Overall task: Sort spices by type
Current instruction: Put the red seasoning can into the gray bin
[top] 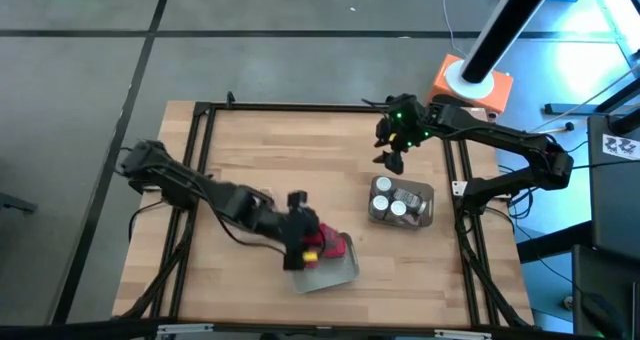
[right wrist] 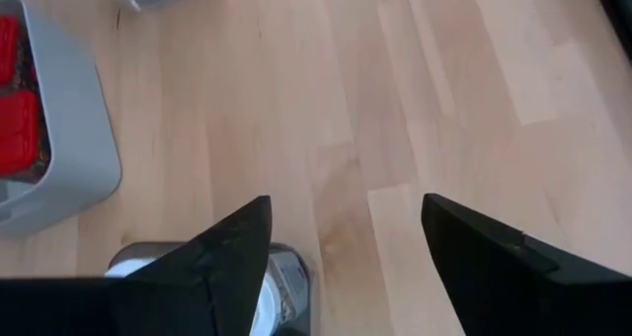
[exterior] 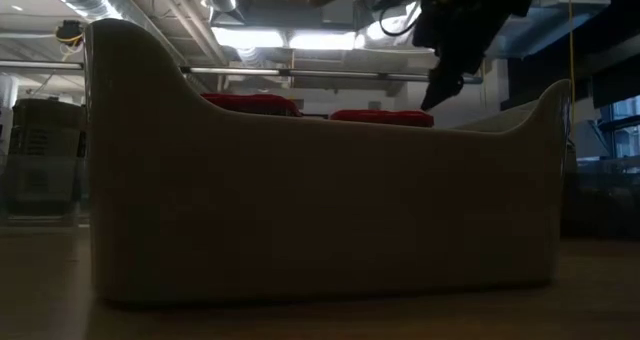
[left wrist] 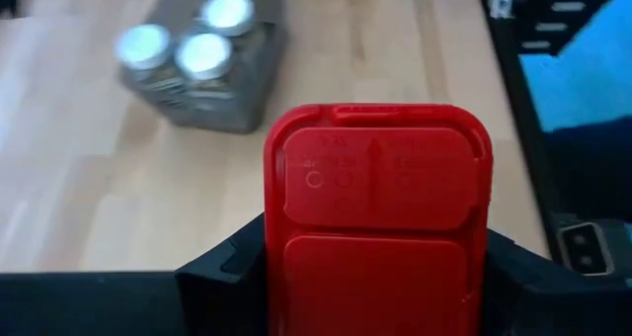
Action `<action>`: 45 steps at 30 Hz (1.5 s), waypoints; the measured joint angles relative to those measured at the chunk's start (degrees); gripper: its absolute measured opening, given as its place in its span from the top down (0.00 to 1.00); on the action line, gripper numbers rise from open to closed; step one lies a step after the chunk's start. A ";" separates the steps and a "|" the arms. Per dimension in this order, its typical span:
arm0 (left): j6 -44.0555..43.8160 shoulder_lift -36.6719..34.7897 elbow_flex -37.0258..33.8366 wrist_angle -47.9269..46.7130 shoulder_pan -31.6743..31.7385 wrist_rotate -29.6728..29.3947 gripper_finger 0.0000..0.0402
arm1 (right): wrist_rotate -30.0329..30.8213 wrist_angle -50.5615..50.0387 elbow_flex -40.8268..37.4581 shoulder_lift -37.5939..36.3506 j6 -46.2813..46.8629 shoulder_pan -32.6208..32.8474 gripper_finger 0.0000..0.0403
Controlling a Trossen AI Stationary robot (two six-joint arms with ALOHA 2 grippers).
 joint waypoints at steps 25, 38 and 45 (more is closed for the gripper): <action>-7.50 22.18 8.73 2.02 -4.46 0.13 0.53 | 2.61 -0.81 0.00 0.02 6.18 2.54 0.35; -10.25 25.43 8.97 1.35 -3.86 0.24 0.53 | 3.60 -0.77 0.00 0.02 7.53 4.96 0.35; -9.85 25.56 8.84 3.08 -3.83 0.71 0.45 | 4.09 -0.79 0.00 0.04 7.51 4.89 0.35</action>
